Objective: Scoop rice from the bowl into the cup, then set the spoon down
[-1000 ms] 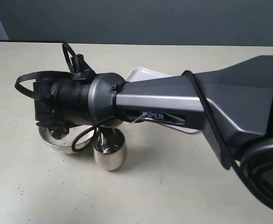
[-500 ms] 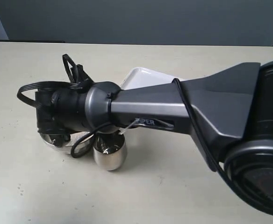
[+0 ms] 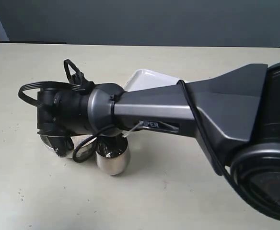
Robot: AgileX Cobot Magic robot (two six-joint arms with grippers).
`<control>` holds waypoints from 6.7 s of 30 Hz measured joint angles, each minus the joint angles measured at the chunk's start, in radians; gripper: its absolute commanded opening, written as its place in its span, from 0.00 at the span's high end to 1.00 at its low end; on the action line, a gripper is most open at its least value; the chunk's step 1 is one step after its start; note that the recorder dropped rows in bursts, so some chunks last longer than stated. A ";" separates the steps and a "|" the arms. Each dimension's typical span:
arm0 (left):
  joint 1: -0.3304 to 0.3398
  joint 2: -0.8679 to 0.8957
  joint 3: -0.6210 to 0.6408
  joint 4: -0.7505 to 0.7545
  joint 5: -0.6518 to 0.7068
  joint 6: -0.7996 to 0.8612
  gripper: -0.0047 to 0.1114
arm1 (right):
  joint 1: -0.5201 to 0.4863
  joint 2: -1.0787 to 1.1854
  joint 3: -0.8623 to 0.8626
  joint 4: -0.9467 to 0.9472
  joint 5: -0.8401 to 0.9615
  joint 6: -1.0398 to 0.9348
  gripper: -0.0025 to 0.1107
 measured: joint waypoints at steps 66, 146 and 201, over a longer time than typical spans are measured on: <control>0.000 0.000 0.000 0.000 0.000 0.000 0.96 | -0.130 -0.093 -0.010 0.333 0.086 -0.193 0.99; 0.000 0.000 0.000 0.000 0.000 0.000 0.96 | -0.115 -0.447 0.372 0.474 0.179 0.124 0.99; 0.000 0.000 0.000 0.000 0.000 0.000 0.96 | -0.051 -0.447 0.437 0.314 0.161 0.319 0.99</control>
